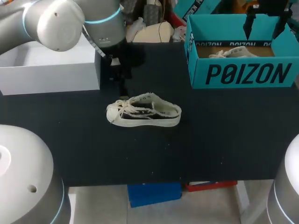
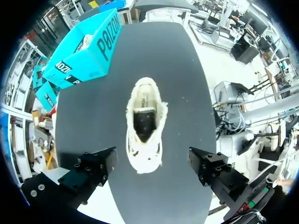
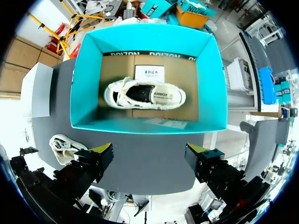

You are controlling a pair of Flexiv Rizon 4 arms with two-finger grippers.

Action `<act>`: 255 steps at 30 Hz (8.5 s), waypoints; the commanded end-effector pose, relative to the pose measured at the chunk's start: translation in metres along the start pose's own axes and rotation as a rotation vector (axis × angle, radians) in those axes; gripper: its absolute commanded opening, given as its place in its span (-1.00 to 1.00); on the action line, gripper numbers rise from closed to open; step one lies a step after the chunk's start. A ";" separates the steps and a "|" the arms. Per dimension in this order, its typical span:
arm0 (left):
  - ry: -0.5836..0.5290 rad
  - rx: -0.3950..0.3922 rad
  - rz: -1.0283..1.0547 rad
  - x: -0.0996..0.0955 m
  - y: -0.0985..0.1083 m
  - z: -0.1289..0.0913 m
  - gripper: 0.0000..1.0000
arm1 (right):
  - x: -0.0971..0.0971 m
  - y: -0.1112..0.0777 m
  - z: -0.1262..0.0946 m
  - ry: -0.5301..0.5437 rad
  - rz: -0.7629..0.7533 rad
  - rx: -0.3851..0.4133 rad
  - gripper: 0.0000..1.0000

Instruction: Take the shoe out of the shoebox, open the shoe tongue, remove and reinsert the insole, then place the shoe into the shoebox

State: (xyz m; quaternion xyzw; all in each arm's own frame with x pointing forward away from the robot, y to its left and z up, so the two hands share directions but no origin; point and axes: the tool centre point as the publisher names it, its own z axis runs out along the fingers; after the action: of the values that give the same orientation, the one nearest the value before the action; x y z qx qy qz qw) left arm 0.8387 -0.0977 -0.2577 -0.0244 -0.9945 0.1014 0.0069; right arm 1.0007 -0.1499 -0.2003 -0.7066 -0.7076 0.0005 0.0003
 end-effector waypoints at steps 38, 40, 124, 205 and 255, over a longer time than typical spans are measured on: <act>0.039 0.443 -0.051 0.002 0.069 -0.034 1.00 | 0.000 0.000 0.000 0.001 0.001 0.000 1.00; 0.039 0.443 -0.051 0.002 0.069 -0.034 1.00 | 0.000 0.000 0.000 0.001 0.001 0.000 1.00; 0.039 0.443 -0.051 0.002 0.069 -0.034 1.00 | 0.286 -0.153 0.116 0.470 -1.395 -0.767 1.00; 0.039 0.443 -0.051 0.002 0.069 -0.034 1.00 | 0.311 -0.145 0.245 0.764 -1.336 -0.803 -1.00; -0.121 -0.237 -1.524 -0.022 0.000 -0.010 1.00 | 0.311 -0.145 0.245 0.764 -1.336 -0.803 -1.00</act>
State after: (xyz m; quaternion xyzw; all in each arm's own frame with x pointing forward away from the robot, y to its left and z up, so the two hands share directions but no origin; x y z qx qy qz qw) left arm 0.8582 -0.0886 -0.2481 0.3131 -0.9431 0.1095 0.0214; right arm 0.8537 0.1576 -0.4398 -0.0410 -0.8721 -0.4874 -0.0114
